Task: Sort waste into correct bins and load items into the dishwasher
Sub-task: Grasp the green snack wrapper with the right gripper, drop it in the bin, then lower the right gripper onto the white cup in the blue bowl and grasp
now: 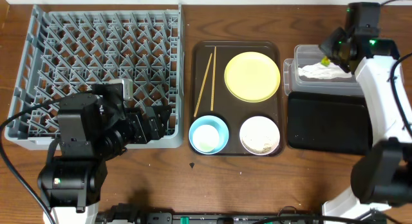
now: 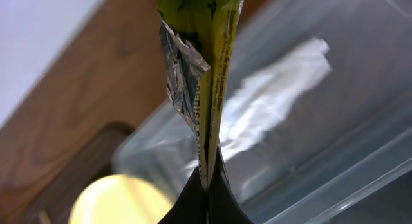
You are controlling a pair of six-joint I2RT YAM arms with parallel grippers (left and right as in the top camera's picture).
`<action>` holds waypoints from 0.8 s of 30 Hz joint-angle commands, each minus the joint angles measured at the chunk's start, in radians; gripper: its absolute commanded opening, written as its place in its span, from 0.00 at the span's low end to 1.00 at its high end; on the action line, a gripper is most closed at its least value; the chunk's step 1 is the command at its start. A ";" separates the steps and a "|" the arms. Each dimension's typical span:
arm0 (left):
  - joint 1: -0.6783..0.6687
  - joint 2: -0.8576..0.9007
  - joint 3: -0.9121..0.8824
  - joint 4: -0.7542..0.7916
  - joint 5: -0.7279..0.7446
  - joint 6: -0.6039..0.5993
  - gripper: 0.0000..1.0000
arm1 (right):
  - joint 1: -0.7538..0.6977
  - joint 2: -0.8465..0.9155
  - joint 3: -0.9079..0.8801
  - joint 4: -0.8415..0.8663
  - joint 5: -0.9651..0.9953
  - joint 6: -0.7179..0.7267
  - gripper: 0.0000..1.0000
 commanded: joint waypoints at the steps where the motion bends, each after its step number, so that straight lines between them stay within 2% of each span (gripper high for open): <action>1: 0.004 -0.003 0.024 0.001 0.006 -0.002 0.93 | -0.041 0.047 -0.012 -0.016 -0.013 0.060 0.21; 2: 0.004 -0.003 0.024 0.001 0.006 -0.002 0.93 | -0.044 0.047 -0.012 -0.018 -0.022 0.060 0.38; 3: 0.004 -0.003 0.024 0.001 0.006 -0.002 0.93 | -0.045 0.047 -0.012 -0.019 -0.023 0.060 0.45; 5: 0.004 -0.003 0.024 0.001 0.006 -0.002 0.93 | -0.041 0.042 -0.012 -0.018 -0.028 0.059 0.52; 8: 0.004 -0.003 0.024 0.001 0.006 -0.002 0.93 | -0.012 0.016 -0.012 -0.014 -0.058 0.006 0.52; 14: 0.004 -0.003 0.024 0.001 0.006 -0.002 0.93 | 0.084 -0.067 -0.012 0.024 -0.085 -0.209 0.54; 18: 0.004 -0.003 0.024 0.001 0.006 -0.002 0.93 | 0.171 -0.121 -0.012 0.080 -0.238 -0.440 0.55; 20: 0.004 -0.003 0.024 0.001 0.006 -0.002 0.93 | 0.232 -0.143 -0.012 0.091 -0.347 -0.537 0.59; 24: 0.004 -0.003 0.024 0.001 0.006 -0.002 0.93 | 0.341 -0.145 -0.012 0.080 -0.374 -0.545 0.63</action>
